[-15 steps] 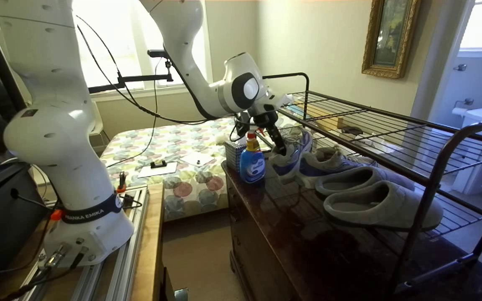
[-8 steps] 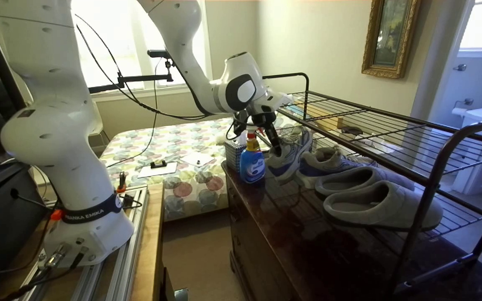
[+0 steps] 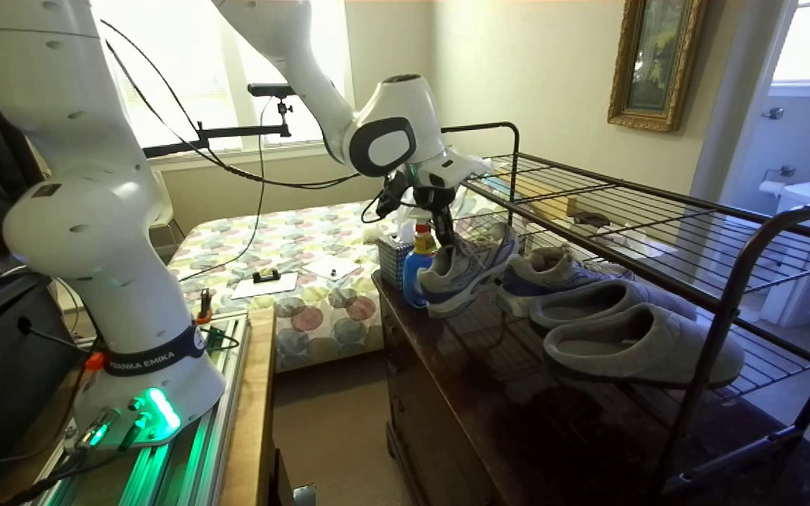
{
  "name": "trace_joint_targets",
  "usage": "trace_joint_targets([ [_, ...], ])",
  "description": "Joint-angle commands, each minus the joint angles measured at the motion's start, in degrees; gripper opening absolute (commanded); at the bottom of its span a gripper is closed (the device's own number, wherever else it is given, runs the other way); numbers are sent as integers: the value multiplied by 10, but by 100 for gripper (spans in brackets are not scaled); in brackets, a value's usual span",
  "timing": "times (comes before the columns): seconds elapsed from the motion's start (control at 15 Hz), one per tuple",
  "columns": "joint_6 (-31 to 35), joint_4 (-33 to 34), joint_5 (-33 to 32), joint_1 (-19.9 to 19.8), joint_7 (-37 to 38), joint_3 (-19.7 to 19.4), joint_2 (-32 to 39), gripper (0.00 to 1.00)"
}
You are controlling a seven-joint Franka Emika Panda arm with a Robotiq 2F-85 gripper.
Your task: Move the left sneaker to the top shelf.
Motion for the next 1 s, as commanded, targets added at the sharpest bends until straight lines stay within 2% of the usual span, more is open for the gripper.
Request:
trace_joint_targets([
  [0.0, -152, -33, 83, 13, -75, -3, -88, 3],
  [0.13, -249, -39, 95, 15, -99, -8, -111, 3],
  [0.2, -299, -38, 71, 11, -78, -10, -135, 3],
  [0.4, -375, -50, 52, 3, -45, -7, -202, 3],
  [0.6, -488, -43, 62, -7, -50, -14, -278, 3],
  [0.93, -640, 27, 52, -48, -29, -25, -375, 3],
])
